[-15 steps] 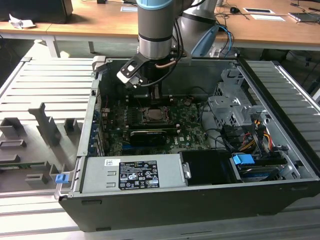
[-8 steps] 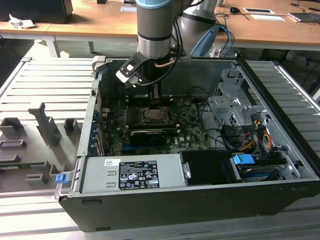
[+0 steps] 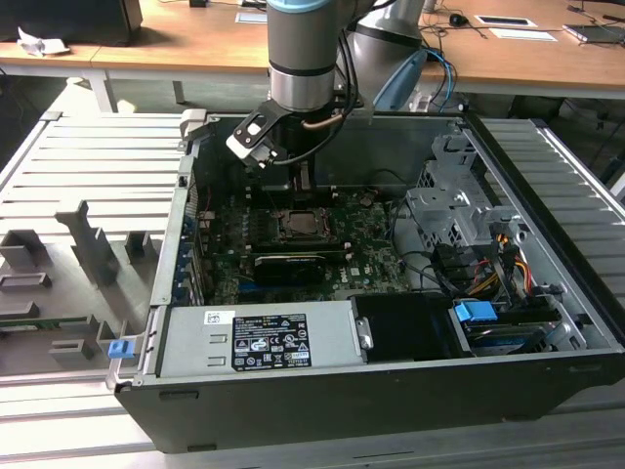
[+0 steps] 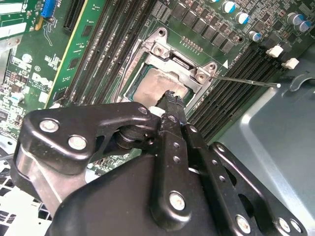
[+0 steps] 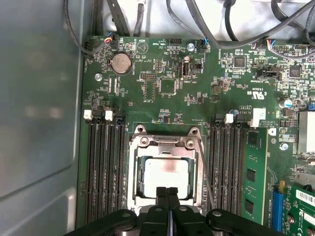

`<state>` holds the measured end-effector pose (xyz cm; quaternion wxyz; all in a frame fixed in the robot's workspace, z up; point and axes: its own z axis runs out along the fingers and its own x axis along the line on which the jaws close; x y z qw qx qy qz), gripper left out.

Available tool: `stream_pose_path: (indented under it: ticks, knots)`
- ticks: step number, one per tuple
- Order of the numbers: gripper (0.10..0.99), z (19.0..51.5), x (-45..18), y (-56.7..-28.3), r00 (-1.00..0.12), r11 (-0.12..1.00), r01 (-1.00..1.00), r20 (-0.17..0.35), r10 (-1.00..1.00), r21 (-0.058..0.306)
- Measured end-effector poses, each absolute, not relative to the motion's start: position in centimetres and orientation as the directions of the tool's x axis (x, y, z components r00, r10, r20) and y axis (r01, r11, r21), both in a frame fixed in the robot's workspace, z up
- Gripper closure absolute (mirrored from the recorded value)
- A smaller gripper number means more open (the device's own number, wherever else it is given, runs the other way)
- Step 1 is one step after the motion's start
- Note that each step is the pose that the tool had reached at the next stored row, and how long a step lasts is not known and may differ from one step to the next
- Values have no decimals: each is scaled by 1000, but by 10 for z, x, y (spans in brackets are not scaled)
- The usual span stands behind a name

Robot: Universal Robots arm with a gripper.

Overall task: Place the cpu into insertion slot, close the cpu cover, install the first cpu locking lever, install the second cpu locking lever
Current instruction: 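Install the first cpu locking lever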

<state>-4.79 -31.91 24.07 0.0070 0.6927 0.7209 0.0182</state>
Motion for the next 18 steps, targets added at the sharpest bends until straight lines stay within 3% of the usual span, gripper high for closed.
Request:
stream_pose_path:
  ticks: [18]
  knots:
    - [980, 247, -48, -319, -40, 40, 999, 15, 999, 36]
